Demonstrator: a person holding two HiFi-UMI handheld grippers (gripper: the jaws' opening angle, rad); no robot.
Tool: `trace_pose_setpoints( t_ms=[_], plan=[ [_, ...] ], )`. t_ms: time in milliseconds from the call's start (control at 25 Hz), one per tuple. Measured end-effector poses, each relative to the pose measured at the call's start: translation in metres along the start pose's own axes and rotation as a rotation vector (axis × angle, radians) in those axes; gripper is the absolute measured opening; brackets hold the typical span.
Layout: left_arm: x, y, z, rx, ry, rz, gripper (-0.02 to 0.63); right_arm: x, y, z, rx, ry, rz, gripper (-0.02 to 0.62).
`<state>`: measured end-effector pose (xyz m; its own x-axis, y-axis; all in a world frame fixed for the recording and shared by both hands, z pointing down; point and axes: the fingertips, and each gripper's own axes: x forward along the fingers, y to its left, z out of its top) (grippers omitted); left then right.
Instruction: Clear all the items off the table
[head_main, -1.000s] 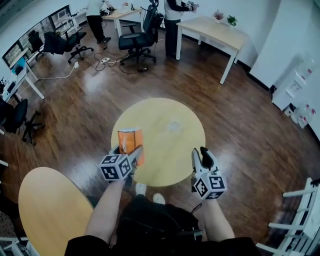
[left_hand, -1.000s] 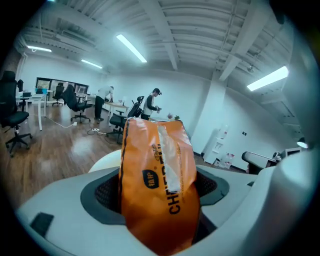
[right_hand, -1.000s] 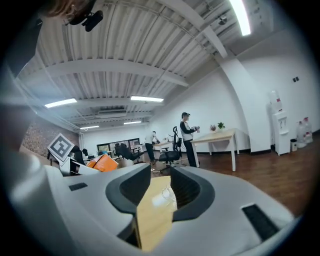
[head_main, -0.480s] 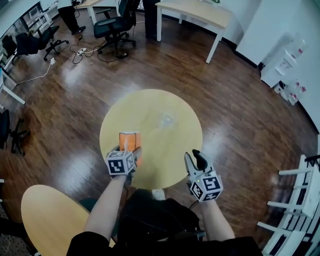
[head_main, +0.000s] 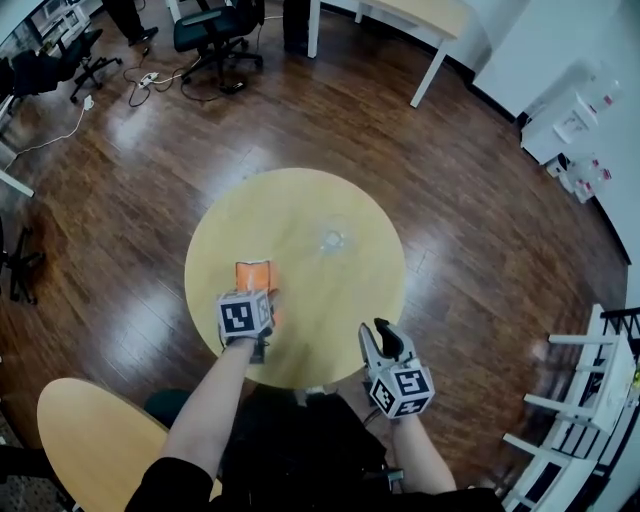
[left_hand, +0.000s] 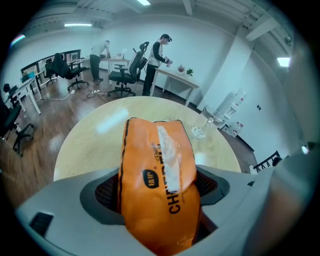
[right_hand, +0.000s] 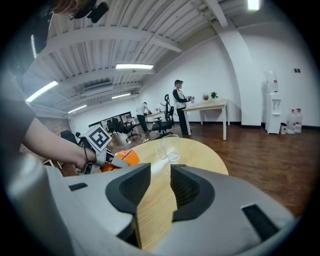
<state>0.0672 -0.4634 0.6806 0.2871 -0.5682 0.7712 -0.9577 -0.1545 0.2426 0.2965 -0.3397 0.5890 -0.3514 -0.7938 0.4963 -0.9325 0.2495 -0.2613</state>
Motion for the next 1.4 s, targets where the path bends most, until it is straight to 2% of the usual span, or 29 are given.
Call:
trace_pose_setpoints(
  t_ms=[280, 480, 640, 760, 1000, 1080, 1200, 1360, 1400],
  plan=[
    [0.008, -0.003, -0.015, 0.06, 0.058, 0.026, 0.403, 0.001, 0.002, -0.002, 0.02, 0.016, -0.008, 0.128],
    [0.013, -0.001, -0.03, 0.062, 0.096, 0.047, 0.42, -0.004, 0.0, -0.01, 0.027, 0.027, -0.016, 0.127],
    [0.01, -0.005, -0.023, 0.097, 0.095, 0.051, 0.461, -0.01, -0.007, -0.004, 0.023, 0.006, -0.024, 0.128],
    [0.0, -0.006, -0.019, 0.117, 0.082, 0.063, 0.466, -0.015, -0.009, 0.001, 0.013, -0.009, -0.019, 0.127],
    [-0.036, -0.007, 0.017, 0.085, -0.062, 0.076, 0.465, -0.017, -0.006, 0.019, -0.015, -0.058, 0.022, 0.127],
    [-0.055, -0.003, 0.03, 0.05, -0.133, 0.088, 0.46, -0.017, -0.003, 0.031, -0.036, -0.084, 0.047, 0.127],
    [-0.102, 0.006, 0.045, -0.026, -0.295, 0.11, 0.355, -0.024, 0.004, 0.053, -0.071, -0.137, 0.092, 0.127],
    [-0.168, 0.032, 0.056, -0.054, -0.506, 0.201, 0.196, -0.027, 0.025, 0.081, -0.154, -0.191, 0.196, 0.127],
    [-0.185, 0.038, 0.056, -0.072, -0.551, 0.219, 0.174, -0.026, 0.031, 0.085, -0.176, -0.198, 0.224, 0.127]
  ],
)
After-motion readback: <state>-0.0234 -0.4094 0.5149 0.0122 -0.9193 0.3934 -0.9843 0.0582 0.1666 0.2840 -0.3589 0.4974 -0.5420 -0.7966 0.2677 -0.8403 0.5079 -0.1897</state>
